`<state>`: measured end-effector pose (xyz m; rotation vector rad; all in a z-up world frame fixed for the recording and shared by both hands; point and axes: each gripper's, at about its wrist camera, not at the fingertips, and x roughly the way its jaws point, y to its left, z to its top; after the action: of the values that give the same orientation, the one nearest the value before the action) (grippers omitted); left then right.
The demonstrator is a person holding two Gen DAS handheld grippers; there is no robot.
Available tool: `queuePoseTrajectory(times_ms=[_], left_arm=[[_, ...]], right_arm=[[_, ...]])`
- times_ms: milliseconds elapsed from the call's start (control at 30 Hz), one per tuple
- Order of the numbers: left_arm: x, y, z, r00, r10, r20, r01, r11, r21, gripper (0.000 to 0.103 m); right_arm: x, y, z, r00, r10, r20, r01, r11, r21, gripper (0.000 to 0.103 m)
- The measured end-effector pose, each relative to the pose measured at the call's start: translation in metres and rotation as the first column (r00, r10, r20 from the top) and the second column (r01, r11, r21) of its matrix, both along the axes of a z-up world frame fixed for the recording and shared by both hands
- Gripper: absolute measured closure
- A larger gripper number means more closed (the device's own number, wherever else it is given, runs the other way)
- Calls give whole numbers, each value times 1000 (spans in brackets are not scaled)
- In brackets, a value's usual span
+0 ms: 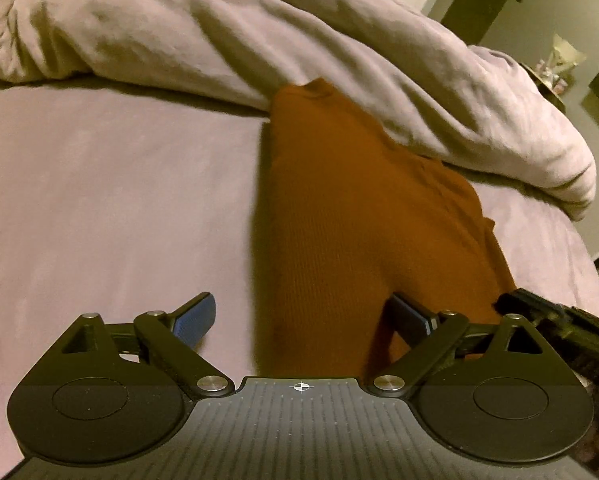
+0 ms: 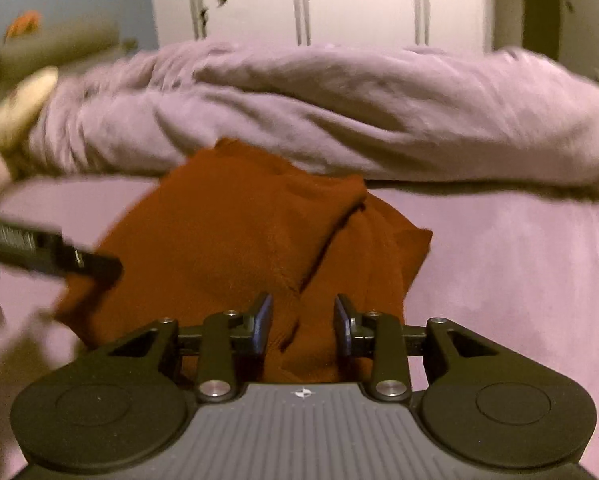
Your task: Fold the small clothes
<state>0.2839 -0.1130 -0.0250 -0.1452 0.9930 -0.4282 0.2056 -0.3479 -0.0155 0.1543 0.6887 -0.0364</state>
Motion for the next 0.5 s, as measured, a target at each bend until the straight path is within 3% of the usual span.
queuePoseTrajectory(times_ms=[133,200,300,400,467,500], left_arm=[[-14,-4,1,999,-27,17,27,999,35,6],[-18,-6,-1,999,-39,24,37,997,62,6],[-18,-8,-3,999,-35,8,34,996,81,6],[-19,-10,1,999,-38,6,38,996,85,6],[-20,-12,5,999,-46,20,44,993,107,6],[-20,-13,8,998,-50,27,47,992,116,6]], right_arm=[[-5,-25,1,1000,-15,-6,16,966,259,71],[-1,-32,-5,999,-10,-34,21,940,341,67],[12,-34,-17,998,-5,-58,28,914,405,52],[29,-33,-25,997,-5,-75,38,890,455,52],[38,-30,-29,997,-5,-78,41,883,468,66],[40,-28,-28,997,-7,-74,40,889,456,88]])
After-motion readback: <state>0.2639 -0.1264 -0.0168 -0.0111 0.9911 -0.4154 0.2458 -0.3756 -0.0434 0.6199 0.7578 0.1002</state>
